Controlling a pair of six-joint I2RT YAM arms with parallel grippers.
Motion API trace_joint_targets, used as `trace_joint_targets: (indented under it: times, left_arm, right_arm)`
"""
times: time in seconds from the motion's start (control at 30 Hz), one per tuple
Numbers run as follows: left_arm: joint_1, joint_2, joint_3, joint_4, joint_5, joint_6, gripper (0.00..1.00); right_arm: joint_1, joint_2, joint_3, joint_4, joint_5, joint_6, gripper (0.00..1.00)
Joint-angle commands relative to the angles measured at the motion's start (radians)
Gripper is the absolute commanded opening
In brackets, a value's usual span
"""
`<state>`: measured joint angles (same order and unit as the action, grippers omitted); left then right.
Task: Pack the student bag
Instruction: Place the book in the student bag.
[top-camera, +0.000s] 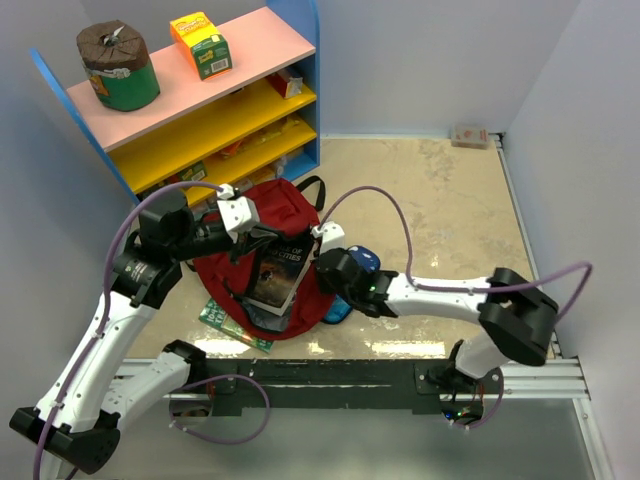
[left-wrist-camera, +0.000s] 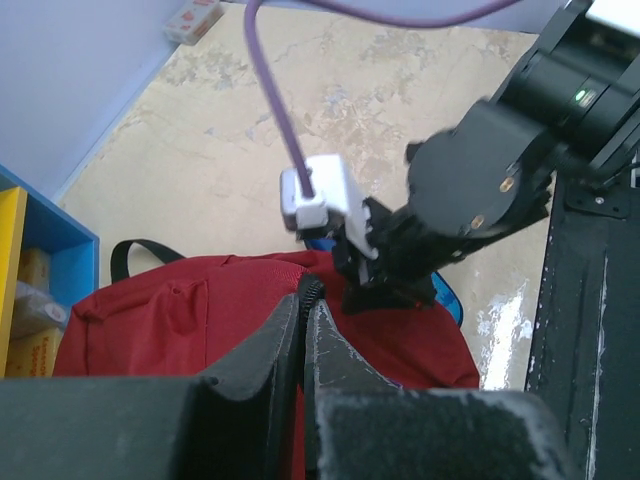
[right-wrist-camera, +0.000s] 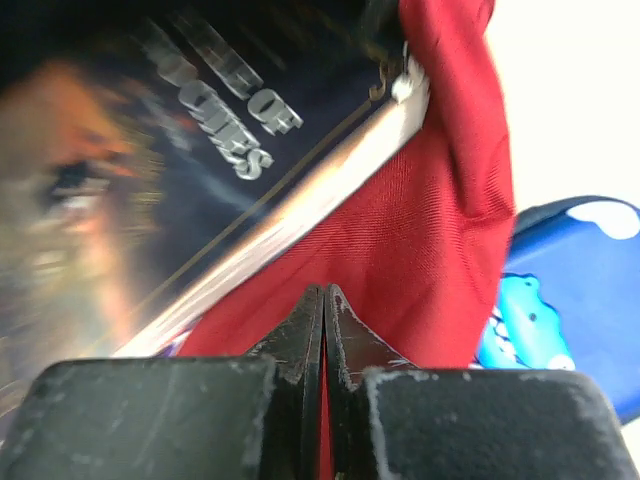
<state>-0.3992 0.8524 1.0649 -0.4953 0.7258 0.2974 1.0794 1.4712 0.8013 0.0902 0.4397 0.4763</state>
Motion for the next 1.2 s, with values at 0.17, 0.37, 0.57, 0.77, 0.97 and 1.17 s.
trace_joint_targets:
  times: [0.17, 0.37, 0.57, 0.77, 0.97, 1.17]
  left_arm:
    - [0.002, -0.036, 0.035, 0.113, 0.127, -0.024, 0.08]
    - [0.0, -0.052, 0.004, 0.15, 0.083, -0.041, 0.06]
    - [0.002, -0.038, -0.052, 0.179, -0.026, -0.06, 0.04]
    - [0.0, 0.036, -0.04, 0.277, -0.262, -0.118, 0.04]
    - [0.003, 0.117, 0.131, 0.339, -0.264, -0.13, 0.05]
    - [0.005, 0.137, 0.221, 0.374, -0.258, -0.121, 0.05]
  right_arm:
    - [-0.004, 0.225, 0.245, 0.072, -0.005, 0.035, 0.0]
    - [0.048, 0.201, 0.277, 0.103, 0.062, 0.01, 0.0]
    - [0.1, -0.133, 0.037, 0.085, 0.116, -0.031, 0.47]
    - [0.304, -0.272, -0.045, 0.047, -0.04, -0.24, 0.51]
    - [0.39, -0.148, 0.002, -0.027, -0.322, -0.393, 0.57]
    - [0.389, 0.013, 0.035, -0.027, -0.455, -0.404, 0.59]
